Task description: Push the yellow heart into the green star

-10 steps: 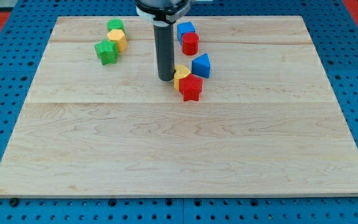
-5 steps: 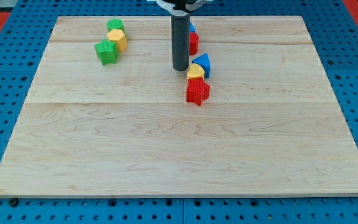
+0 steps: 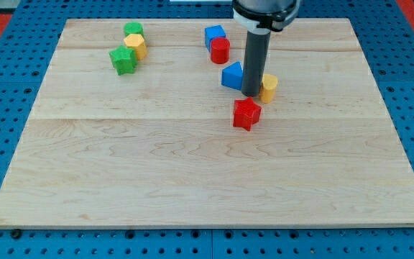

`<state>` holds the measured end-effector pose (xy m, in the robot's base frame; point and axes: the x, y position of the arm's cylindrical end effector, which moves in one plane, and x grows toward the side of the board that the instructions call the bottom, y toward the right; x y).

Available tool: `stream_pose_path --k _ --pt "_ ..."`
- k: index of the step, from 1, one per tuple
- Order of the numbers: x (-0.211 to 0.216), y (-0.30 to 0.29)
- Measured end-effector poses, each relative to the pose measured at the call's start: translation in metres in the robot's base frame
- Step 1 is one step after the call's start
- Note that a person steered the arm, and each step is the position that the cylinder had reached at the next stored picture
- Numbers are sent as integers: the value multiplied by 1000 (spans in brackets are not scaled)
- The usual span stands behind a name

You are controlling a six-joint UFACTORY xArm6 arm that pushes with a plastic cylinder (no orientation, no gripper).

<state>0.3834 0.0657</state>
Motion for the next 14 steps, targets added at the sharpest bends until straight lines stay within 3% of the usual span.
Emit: stream_pose_path --k 2,5,7,10,12,14 --pt "-34 -20" --pt "-20 -63" --pt "-35 -78" --pt "-33 44" --pt "8 80" --pt "17 -57"
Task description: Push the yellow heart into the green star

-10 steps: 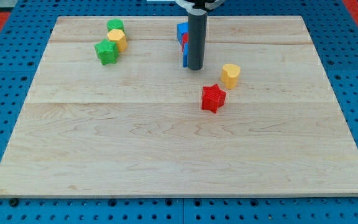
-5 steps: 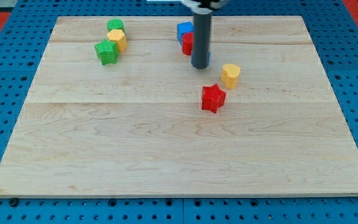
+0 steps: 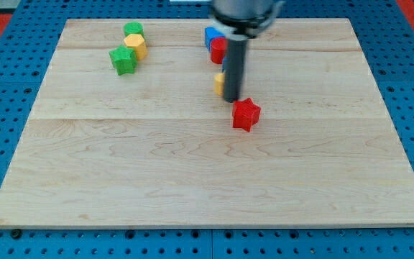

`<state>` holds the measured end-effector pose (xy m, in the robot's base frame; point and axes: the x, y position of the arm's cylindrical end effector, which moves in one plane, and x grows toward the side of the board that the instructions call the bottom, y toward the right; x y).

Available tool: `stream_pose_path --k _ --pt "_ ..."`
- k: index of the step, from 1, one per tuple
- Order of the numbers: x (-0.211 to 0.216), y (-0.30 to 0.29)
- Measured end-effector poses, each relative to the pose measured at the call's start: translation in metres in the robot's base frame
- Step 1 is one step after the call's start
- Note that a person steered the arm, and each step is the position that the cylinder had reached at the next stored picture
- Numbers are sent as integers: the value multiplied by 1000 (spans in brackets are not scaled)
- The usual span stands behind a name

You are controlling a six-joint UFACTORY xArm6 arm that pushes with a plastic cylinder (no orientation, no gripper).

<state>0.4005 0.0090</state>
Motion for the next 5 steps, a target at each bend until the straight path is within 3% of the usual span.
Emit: stream_pose_path --k 1,3,4,5 --pt "4 -2" --pt "-7 68" --pt "-9 68" --pt "-9 15"
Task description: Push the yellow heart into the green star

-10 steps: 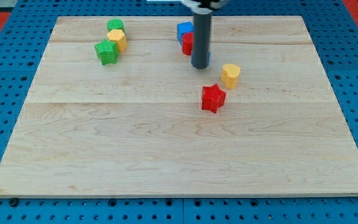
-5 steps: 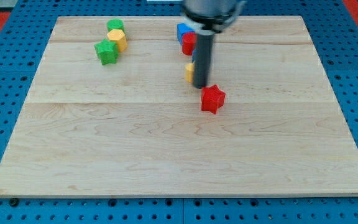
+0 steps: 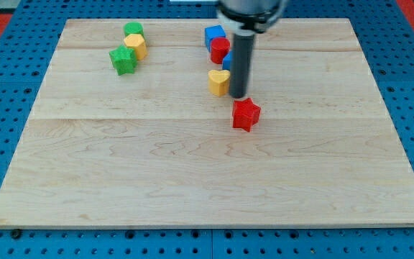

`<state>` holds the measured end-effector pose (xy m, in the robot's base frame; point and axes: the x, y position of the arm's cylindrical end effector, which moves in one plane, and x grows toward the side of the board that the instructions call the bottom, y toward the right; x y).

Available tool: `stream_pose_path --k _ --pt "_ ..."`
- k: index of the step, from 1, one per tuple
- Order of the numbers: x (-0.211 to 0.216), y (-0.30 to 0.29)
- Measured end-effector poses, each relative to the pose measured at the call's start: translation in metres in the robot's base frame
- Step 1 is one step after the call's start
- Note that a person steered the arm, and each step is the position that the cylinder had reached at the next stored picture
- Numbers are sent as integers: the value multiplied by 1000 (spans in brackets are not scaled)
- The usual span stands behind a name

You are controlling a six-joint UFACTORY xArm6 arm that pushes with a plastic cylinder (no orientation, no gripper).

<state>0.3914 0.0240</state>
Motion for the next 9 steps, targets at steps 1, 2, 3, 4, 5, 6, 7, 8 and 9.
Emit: stream_pose_path --k 1,2,3,4,5,6,7,8,9 --pt "0 -54" --pt "1 -42" --pt "1 4" --pt "-2 46" --pt "-21 51" --pt "-31 -3" --pt "-31 -89" --pt "-31 -147" --pt "-29 -142"
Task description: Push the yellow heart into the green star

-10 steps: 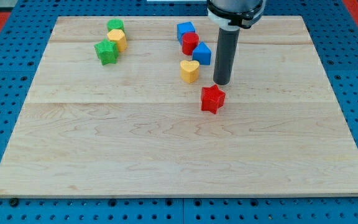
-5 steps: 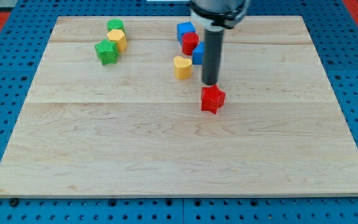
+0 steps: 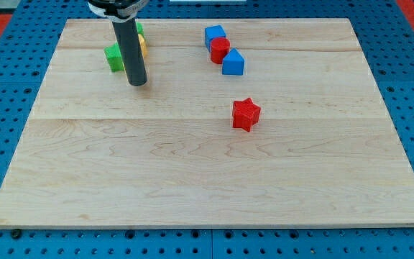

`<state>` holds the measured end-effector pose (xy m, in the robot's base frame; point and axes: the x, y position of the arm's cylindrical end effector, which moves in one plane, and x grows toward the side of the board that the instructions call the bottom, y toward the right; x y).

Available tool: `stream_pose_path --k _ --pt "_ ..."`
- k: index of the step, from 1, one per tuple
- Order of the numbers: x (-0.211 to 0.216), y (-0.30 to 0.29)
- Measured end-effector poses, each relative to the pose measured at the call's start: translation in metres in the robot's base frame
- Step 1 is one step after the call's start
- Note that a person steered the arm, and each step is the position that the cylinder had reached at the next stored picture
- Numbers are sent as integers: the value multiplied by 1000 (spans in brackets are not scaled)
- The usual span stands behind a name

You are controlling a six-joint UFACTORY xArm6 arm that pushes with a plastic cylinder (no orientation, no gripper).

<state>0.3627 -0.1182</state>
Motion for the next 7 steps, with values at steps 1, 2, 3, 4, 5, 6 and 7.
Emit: stream_pose_path --k 1,2,3,4,5,6,7 --pt "-2 20" --pt "-19 26" --pt "-40 18" --pt "-44 -15" --pt "-40 -30" --pt "-18 -23" --pt "14 -32"
